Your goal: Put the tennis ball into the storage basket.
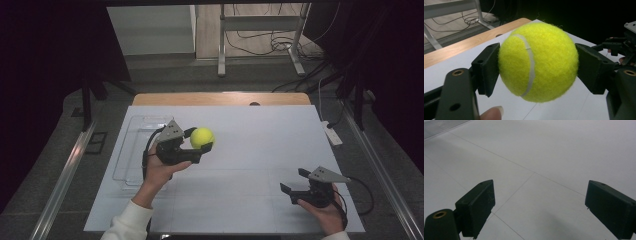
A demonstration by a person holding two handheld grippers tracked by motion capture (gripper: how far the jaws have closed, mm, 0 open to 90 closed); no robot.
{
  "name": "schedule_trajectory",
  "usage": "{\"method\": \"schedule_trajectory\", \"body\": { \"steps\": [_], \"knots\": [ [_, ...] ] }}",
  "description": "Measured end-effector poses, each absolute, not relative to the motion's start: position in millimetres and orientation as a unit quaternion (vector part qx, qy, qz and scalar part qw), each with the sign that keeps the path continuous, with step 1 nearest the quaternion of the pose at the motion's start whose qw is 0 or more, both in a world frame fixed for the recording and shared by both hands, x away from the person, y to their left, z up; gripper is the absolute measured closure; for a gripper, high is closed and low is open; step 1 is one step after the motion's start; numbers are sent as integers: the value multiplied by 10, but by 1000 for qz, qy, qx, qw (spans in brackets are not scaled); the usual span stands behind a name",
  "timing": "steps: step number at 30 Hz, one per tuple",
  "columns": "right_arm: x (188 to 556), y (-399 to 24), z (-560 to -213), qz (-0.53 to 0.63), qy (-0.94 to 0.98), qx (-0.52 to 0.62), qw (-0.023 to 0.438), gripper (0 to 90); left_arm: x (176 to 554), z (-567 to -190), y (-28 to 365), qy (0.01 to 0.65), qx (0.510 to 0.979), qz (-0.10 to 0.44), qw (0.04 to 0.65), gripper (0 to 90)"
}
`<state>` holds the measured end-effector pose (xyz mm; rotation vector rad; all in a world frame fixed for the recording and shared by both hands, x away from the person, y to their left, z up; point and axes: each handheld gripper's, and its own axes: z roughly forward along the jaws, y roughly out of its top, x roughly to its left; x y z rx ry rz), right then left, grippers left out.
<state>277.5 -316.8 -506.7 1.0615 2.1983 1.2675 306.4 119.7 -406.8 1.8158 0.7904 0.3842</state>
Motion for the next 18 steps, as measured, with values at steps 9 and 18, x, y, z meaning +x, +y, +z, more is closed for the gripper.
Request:
{"method": "schedule_trajectory", "body": {
  "steps": [9,18],
  "knots": [
    [2771,-3171,-5071,450,785,380,194,94,3071,-4069,1230,337,759,168,532,265],
    [2770,-3182,-5077,448,785,381,195,94,3091,-4061,1280,343,755,178,530,265]
  ]
}}
